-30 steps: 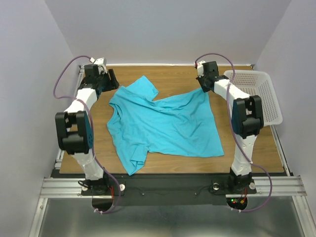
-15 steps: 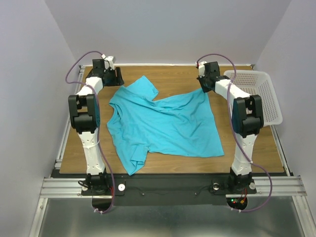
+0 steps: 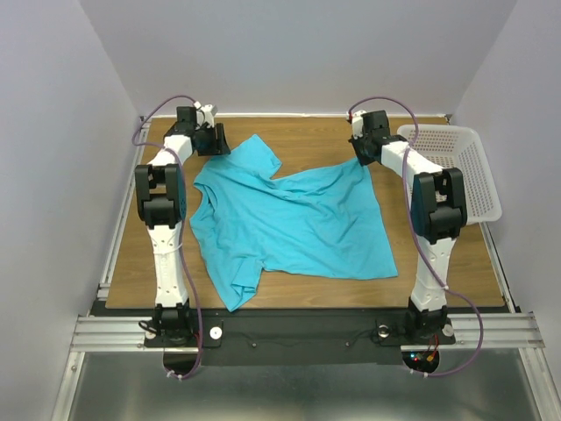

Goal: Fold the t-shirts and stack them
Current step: Flatten the tshirt out

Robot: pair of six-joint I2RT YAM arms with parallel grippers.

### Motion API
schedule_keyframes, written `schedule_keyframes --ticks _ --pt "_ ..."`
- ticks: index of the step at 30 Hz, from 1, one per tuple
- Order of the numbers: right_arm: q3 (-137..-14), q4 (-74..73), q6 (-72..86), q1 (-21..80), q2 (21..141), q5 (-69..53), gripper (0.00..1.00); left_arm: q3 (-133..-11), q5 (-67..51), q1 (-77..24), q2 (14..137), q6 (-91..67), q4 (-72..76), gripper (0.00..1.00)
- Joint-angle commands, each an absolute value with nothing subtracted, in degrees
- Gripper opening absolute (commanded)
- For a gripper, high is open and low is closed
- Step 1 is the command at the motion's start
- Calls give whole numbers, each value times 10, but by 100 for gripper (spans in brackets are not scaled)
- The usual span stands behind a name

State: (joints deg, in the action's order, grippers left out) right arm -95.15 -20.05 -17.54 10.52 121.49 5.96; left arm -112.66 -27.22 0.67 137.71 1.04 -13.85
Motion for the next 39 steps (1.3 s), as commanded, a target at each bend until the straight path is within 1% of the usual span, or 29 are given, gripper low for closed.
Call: schedule_keyframes --ticks 1,4,6,7,8,10,11,12,17,20,23,29,33,39 --pt "-963 -176 -166 100 1217 54 0 -1148 -288 3 1371 8 -174 61" --pt "-963 -176 -167 101 1216 54 1 -1132 -287 3 1361 8 -178 53" --pt "-963 -176 -166 100 1215 54 1 -1115 -283 3 1346 8 -176 44" --pt "-963 -176 -166 99 1213 54 1 -1099 -269 2 1324 7 -173 37" --pt "-965 -177 -167 99 1212 54 1 -1090 -256 4 1315 7 -170 27" --pt "-969 -176 -166 97 1211 55 1 -1061 -237 6 1294 4 -154 15" --pt "-975 -176 -167 94 1211 56 0 -1050 -220 9 1275 2 -142 2" --pt "-976 -176 -166 93 1211 59 1 -1032 -214 11 1264 2 -135 0" --pt "-993 -174 -158 82 1212 65 1 -967 -182 54 1200 -43 -80 0" --pt "-998 -171 -155 73 1215 62 1 -915 -184 79 1168 -68 -36 0" --pt "-1009 -166 -152 70 1226 61 1 -894 -192 93 1164 -75 -12 0" --pt "-1037 -160 -137 68 1248 56 1 -917 -218 97 1203 -95 19 0" --pt "-1062 -157 -136 68 1271 35 0 -968 -245 95 1247 -112 18 0" --pt "-1104 -149 -123 69 1312 44 1 -1013 -240 87 1293 -120 10 0"
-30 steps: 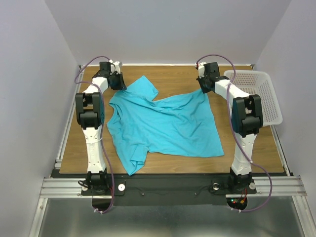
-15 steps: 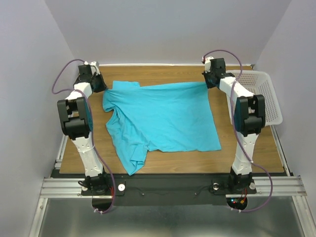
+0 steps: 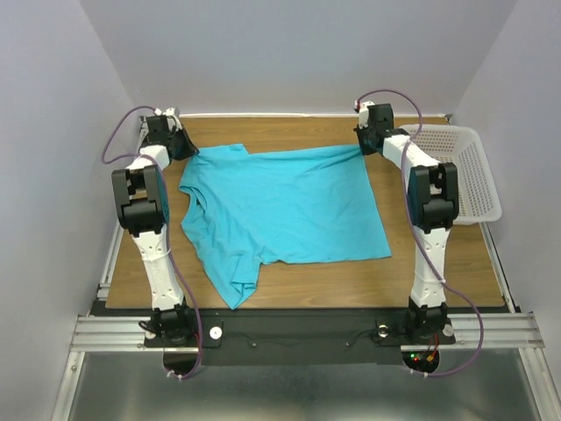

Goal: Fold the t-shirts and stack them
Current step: Flatten the tshirt out

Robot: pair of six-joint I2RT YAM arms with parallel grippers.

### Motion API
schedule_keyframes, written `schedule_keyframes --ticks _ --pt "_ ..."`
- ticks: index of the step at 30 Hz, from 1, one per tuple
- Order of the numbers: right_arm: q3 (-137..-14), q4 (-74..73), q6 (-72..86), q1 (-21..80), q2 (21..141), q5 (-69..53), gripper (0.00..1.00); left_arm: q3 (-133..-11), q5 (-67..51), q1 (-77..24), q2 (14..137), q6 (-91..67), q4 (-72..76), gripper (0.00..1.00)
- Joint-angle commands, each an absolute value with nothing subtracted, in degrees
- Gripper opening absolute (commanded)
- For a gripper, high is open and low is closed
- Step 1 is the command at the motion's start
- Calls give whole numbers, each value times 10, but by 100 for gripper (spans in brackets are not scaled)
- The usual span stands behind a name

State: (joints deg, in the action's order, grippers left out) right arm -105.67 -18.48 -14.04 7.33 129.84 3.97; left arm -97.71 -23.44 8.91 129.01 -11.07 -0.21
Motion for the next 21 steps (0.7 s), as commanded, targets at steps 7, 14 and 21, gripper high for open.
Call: schedule_keyframes --ticks 7,14,21 --pt "-1151 -124 -114 69 1353 88 1 -1017 -179 86 1297 -141 37 0" --pt "-1167 -112 -111 69 1377 102 1 -1065 -174 82 1336 -152 22 0" --pt "-1187 -102 -118 69 1397 107 1 -1099 -167 76 1361 -156 12 0"
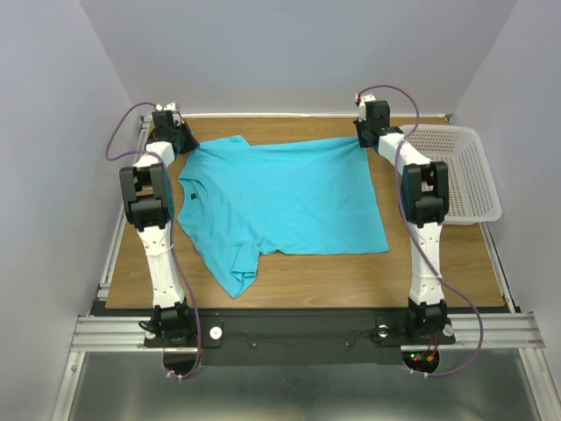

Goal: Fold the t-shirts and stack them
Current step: Flatten the tshirt out

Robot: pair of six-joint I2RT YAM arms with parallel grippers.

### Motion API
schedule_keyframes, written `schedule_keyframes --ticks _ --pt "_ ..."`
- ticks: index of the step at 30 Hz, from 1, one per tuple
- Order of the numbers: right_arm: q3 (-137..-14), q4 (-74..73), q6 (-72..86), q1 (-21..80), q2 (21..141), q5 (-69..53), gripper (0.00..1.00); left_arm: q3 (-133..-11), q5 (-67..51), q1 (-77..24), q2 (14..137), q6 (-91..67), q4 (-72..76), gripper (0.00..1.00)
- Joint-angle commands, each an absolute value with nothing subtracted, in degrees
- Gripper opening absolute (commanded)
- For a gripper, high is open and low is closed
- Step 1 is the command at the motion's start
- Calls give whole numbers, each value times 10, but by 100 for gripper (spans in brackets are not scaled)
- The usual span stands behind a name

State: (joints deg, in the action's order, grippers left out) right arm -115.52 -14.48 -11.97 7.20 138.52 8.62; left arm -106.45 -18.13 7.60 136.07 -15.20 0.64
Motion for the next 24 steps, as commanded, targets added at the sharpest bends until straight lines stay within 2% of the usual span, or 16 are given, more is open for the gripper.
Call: schedule_keyframes --ticks 1,24 --pt "-1192 -101 -119 68 1399 108 0 -1104 -166 76 1361 -156 13 0" --pt "-1215 -91 -118 66 1393 98 1 -1159 -185 74 1376 -151 1 0"
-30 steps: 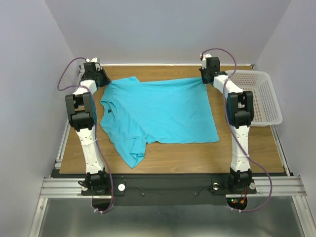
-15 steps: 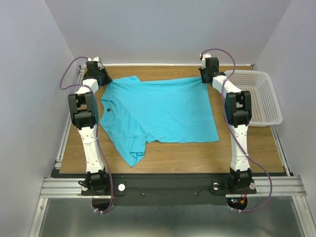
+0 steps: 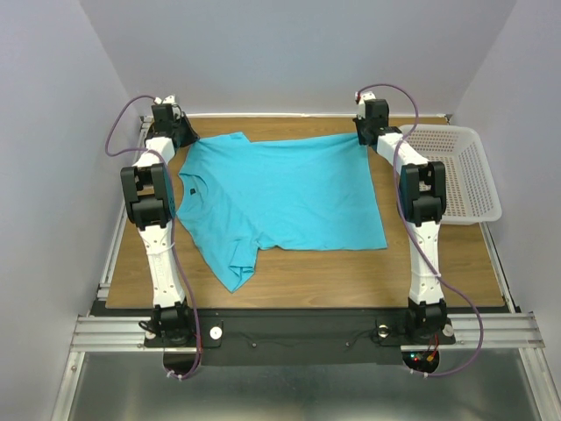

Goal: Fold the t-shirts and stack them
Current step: Flatten the tshirt out

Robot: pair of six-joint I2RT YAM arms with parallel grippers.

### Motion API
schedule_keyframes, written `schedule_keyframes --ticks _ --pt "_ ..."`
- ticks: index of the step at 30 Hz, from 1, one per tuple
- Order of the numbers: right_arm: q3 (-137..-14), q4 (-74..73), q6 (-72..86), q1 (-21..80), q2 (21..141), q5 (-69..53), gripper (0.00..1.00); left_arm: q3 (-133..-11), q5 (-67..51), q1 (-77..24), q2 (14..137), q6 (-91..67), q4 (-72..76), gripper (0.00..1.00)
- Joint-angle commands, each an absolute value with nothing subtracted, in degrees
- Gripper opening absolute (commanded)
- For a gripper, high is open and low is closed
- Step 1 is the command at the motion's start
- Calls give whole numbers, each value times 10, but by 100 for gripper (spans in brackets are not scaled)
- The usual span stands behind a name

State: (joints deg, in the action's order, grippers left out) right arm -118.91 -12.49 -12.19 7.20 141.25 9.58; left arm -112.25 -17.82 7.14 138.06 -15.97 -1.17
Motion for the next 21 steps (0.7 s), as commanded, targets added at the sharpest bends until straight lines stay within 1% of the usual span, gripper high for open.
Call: schedule_keyframes --ticks 1,21 --pt "-1215 -90 -117 66 1392 96 0 -1159 -185 74 1377 -152 1 0" --pt "-1197 -88 -119 60 1381 85 1 -1144 -192 75 1368 -148 3 0"
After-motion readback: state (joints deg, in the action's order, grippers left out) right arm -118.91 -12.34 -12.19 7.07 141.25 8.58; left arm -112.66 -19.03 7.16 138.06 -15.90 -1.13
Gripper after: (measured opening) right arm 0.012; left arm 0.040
